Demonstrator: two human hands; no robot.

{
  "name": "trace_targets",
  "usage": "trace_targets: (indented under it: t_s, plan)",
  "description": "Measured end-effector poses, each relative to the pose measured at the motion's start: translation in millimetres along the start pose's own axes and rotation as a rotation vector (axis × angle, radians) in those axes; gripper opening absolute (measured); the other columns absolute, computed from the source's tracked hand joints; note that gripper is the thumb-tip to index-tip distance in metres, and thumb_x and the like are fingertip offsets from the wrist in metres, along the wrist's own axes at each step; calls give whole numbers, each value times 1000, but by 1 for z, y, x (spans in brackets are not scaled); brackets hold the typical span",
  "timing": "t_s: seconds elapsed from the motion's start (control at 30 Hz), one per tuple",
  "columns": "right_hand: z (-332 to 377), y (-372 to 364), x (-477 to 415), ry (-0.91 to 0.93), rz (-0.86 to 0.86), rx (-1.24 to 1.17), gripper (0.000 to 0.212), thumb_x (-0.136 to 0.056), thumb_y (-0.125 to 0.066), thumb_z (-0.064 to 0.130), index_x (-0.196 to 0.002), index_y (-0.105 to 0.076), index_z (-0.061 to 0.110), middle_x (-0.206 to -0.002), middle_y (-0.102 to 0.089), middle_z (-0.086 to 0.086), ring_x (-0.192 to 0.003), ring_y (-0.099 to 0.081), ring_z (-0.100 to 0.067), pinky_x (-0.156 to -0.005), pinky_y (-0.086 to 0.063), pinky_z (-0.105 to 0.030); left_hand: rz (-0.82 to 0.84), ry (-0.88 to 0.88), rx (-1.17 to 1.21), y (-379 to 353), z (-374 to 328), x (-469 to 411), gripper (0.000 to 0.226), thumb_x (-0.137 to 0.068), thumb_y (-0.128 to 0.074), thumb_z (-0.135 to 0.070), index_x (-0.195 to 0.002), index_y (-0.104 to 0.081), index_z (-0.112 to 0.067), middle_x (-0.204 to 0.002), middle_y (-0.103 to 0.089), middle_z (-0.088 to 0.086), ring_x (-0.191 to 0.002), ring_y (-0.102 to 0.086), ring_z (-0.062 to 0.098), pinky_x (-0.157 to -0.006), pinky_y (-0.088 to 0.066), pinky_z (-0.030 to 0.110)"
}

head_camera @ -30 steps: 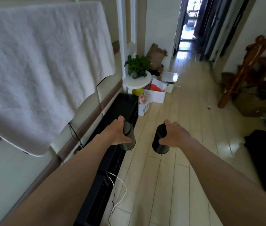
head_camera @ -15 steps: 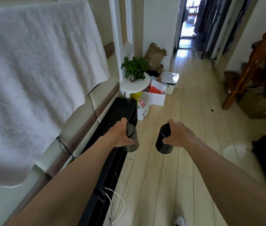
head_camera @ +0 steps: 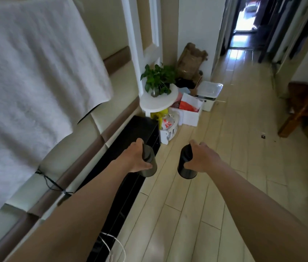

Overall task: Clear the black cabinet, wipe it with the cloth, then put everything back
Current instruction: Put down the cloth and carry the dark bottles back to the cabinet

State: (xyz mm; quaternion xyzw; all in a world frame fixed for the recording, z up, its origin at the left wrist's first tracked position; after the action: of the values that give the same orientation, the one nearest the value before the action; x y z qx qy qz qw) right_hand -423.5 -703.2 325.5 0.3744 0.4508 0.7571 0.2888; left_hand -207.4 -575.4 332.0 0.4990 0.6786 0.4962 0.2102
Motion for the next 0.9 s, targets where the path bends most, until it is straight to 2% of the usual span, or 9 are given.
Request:
trace_targets:
  t_s: [0.23,0.33,0.43,0.5,0.7,0.9]
  plan:
    - [-16,17,-77,59,42,-1,86,-75,-74,45,-145,-28,26,-124,-42,-7,-107,-54,-32,-82,-55,-45,21,56,-1,-6,-8,-65,73,-69,-88,-41,-116,-34,-28,-109,-47,-2,-94,-58,20,-85,-56,41]
    - [-13,21,-114,86,44,3,89,-74,-74,44,-147,-27,26,-123,-43,-6,-106,-53,-30,-82,-54,-44,17,69,16,-4,0,-100,74,-68,-88,-40,-116,-34,-28,-108,-47,-2,-93,-58,19,-84,-57,39]
    - [-9,25,-157,89,44,-3,85,-73,-74,42,-144,-30,26,-120,-44,-5,-101,-52,-28,-82,-55,-43,18,83,27,-1,11,-144,73,-70,-88,-39,-116,-33,-28,-107,-46,-3,-91,-57,16,-76,-51,32]
    - [-6,26,-187,85,45,4,85,-73,-73,42,-144,-29,26,-123,-44,-5,-105,-54,-30,-81,-54,-42,11,91,44,1,19,-175,72,-70,-88,-38,-115,-33,-28,-108,-46,-2,-90,-56,16,-74,-48,30]
    - [11,21,-272,74,69,34,96,-76,-73,45,-153,-19,25,-134,-43,-8,-119,-53,-33,-84,-54,-43,52,138,94,3,49,-255,73,-71,-88,-35,-119,-34,-27,-116,-45,0,-99,-57,21,-82,-51,33]
    - [35,15,-340,124,78,24,88,-78,-73,43,-147,-24,22,-128,-43,-8,-118,-51,-34,-84,-52,-42,70,215,123,1,80,-299,73,-73,-87,-35,-122,-33,-26,-121,-44,2,-102,-56,23,-87,-52,36]
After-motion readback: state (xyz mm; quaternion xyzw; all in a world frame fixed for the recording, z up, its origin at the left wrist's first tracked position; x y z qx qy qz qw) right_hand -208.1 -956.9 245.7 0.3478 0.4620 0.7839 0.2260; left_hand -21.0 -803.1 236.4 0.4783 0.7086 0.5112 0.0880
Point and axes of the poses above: each hand's wrist, its own x-axis away from the middle knuckle, its own y-axis out of the back of the hand, z = x × y, the point moved 5 cm from there along -x, towards the middle knuckle
